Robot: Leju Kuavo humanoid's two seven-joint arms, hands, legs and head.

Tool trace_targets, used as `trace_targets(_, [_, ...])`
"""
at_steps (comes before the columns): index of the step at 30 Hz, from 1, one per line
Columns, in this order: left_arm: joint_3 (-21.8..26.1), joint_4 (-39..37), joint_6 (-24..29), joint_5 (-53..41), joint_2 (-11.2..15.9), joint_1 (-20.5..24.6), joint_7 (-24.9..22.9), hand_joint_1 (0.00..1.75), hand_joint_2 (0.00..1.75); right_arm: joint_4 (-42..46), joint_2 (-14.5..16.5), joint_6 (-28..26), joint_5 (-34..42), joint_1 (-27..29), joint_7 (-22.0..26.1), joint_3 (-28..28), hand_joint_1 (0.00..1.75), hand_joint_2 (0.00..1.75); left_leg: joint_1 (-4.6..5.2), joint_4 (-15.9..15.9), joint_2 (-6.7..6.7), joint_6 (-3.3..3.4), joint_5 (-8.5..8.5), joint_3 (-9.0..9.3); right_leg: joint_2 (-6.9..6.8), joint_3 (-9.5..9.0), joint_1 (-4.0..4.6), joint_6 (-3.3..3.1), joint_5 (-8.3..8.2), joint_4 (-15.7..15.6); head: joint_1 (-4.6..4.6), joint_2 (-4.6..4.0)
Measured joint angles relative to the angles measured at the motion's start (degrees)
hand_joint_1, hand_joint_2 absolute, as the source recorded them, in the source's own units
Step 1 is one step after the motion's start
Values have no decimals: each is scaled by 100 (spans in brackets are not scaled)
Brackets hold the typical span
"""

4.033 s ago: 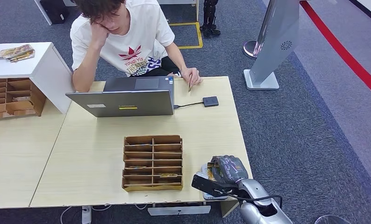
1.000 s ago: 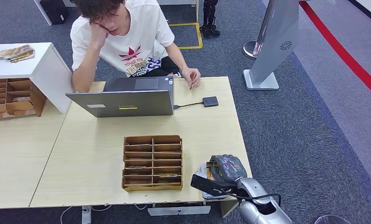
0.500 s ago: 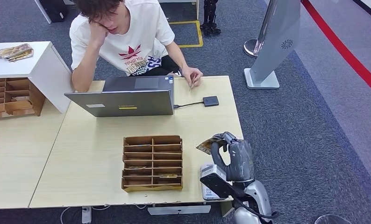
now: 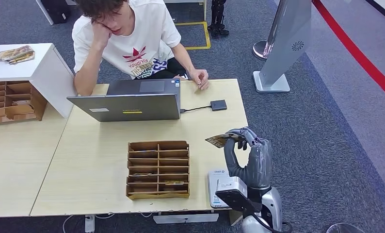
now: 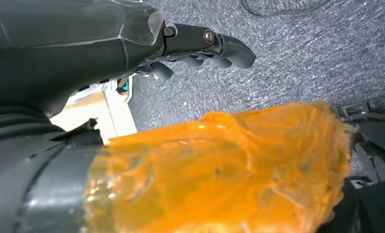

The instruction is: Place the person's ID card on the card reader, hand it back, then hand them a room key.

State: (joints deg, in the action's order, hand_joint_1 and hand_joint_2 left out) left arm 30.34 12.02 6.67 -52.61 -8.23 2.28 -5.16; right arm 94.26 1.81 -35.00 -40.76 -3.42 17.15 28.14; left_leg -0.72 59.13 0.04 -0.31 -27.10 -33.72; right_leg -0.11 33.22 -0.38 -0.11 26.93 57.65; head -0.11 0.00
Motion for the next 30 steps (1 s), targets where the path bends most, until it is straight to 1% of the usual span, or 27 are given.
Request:
trace_targets(7, [0, 0, -142, -248, -20, 127, -76, 0, 0, -353, 163, 380, -79, -821, -113, 277, 175, 175, -2, 0, 0, -5, 7, 1, 0, 0, 0, -2, -2, 2, 0, 0])
trace_targets(10, [-5, 0, -201, -389, -31, 186, -143, 0, 0, -606, 237, 589, -201, -1228, -285, 399, 175, 175, -1, 0, 0, -7, 9, 0, 0, 0, 0, -2, -3, 4, 1, 0])
trace_targets(12, [-24, 0, -266, -509, -37, 239, -197, 0, 0, -845, 308, 769, -325, -1579, -480, 476, 175, 175, -1, 0, 0, -9, 10, 0, 1, 0, 0, -4, -5, 5, 1, 0])
trace_targets(16, [-149, 1, -385, -738, -60, 377, -321, 0, 0, -1593, 523, 1064, -688, -2476, -903, 580, 175, 175, -2, 1, -1, -12, 20, 0, 0, 1, 0, -6, -9, 6, 1, 0])
trace_targets(20, [-323, 2, -469, -884, -92, 485, -391, 0, 0, -2466, 728, 1113, -1133, -3259, -1169, 605, 175, 175, -2, 1, -2, -11, 25, 0, -1, 1, 0, -5, -12, 8, 1, 0])
trace_targets(26, [-558, 4, -563, -1008, -120, 573, -431, 0, 0, -3658, 930, 1078, -1713, -4088, -1545, 609, 175, 175, -1, 2, -3, -11, 24, -1, -1, 3, 0, -5, -13, 8, 1, 0])
trace_targets(30, [-709, 5, -606, -1046, -128, 618, -448, 0, 0, -4453, 1026, 994, -2001, -4536, -1740, 599, 175, 175, -1, 3, -3, -11, 24, -1, -1, 3, 0, -5, -13, 8, 1, 0])
